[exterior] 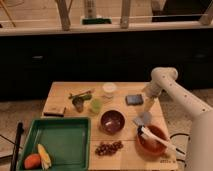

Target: Wipe purple bowl with sponge

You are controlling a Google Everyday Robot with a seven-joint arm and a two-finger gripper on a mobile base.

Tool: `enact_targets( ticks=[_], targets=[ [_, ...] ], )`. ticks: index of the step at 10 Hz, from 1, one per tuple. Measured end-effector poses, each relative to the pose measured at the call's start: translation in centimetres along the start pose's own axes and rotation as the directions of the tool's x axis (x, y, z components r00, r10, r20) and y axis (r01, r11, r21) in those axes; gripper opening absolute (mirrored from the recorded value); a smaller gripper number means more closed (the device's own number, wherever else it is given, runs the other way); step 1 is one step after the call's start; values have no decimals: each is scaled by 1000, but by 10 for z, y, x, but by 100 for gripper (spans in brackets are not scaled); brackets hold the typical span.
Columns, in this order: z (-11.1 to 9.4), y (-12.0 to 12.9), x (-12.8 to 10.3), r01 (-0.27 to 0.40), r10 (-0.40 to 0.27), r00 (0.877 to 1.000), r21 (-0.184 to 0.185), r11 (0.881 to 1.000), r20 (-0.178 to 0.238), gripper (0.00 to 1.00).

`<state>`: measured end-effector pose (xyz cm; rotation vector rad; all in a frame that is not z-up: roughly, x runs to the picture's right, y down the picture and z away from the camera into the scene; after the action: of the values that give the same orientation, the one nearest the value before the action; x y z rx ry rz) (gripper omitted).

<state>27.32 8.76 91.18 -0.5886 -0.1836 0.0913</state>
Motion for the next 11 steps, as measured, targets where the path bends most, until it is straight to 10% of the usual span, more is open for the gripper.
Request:
enact_targets(
  ticks=[11],
  targets=[
    [15, -6, -47, 143, -142, 988, -8, 990, 58, 80]
  ],
)
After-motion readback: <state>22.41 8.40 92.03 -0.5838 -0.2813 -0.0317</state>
